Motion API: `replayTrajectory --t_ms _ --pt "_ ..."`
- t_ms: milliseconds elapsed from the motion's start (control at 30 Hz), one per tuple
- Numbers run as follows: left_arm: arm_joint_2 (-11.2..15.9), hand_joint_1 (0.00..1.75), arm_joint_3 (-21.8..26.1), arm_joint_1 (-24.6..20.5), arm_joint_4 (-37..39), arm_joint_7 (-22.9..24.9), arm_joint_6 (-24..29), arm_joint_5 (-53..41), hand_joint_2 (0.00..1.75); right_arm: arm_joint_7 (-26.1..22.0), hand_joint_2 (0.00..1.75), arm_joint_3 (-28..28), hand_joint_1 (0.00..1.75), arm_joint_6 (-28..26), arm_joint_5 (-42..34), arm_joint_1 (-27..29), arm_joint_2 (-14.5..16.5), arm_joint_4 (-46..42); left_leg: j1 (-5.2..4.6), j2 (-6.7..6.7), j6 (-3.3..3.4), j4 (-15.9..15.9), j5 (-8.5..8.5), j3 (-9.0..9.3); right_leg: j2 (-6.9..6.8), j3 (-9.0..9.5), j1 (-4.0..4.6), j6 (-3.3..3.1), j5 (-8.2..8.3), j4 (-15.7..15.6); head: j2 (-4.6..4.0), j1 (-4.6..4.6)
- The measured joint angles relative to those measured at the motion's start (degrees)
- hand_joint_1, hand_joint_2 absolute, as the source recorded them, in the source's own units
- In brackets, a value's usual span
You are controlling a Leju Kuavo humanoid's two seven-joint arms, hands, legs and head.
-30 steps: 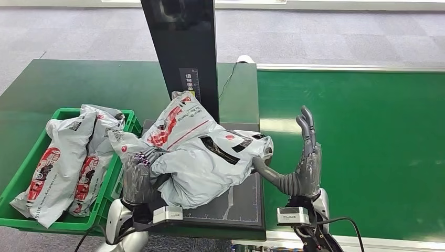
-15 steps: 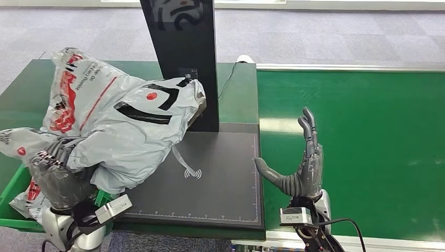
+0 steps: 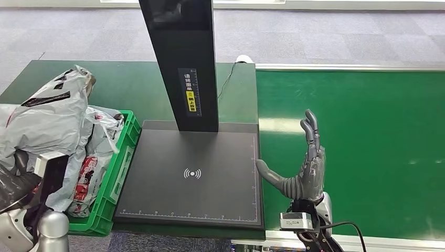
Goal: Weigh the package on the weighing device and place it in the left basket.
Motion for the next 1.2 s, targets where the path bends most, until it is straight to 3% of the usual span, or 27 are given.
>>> replayTrajectory --t_ms 67,167,300,533,933,1100,1200 --pt "3.4 1.75 -0.5 -0.7 4.1 8.1 -2.3 -1.8 1.75 0.0 1.75 -0.2 0.0 0.2 0.4 0.1 0.0 -0.2 0.02 -0.02 -0.01 0.0 0.01 0.01 0.0 0.0 0.03 -0.01 0.0 0.0 0.0 0.0" --pt "7.2 1.75 -1.3 -1.9 9.8 14.0 -7.5 -3.2 1.75 0.0 1.75 -0.8 0.0 1.1 1.3 -0.1 0.2 -0.2 0.05 -0.05 -0.02 0.0 0.02 0.01 -0.03 0.02 0.06 -0.01 0.0 0.0 0.0 0.0" --pt "10.1 1.75 -3.1 -2.9 15.2 16.3 -12.7 -4.4 1.75 0.0 1.75 -1.7 0.0 2.3 2.2 -0.3 0.5 -0.2 0.03 -0.04 -0.02 0.0 0.02 0.01 -0.02 0.04 0.04 -0.01 0.0 0.0 0.0 0.02" --pt "12.7 1.75 -6.3 -4.2 20.4 19.2 -22.2 -4.8 1.75 0.3 1.75 -2.4 0.0 3.8 3.9 -0.5 1.0 -0.2 0.01 -0.11 -0.02 0.0 0.01 0.04 -0.05 0.08 0.0 -0.01 0.0 0.0 0.0 0.01" --pt "14.4 1.75 -12.2 -5.0 23.3 13.7 -32.6 3.0 1.75 0.8 1.75 -2.8 0.0 3.3 5.0 -1.0 1.3 -0.2 -0.02 -0.55 -0.03 0.0 0.11 0.29 -0.55 0.5 -0.06 -0.02 -0.04 0.0 0.0 0.01" --pt "16.2 1.75 -14.8 -4.9 23.3 6.9 -42.0 11.7 1.75 0.8 1.75 -2.9 0.0 4.0 3.5 -1.7 1.4 -0.2 -0.07 -1.01 0.04 0.0 0.2 0.41 -1.01 0.73 -0.12 0.04 -0.12 0.0 0.0 -0.02" --pt "17.1 1.75 -16.1 -4.9 23.3 5.6 -43.8 13.5 1.75 0.8 1.75 -2.9 0.0 4.3 2.9 -2.1 1.4 -0.2 -0.08 -1.31 0.07 0.0 0.23 0.49 -1.31 0.87 -0.14 0.1 -0.2 0.0 0.0 -0.01"
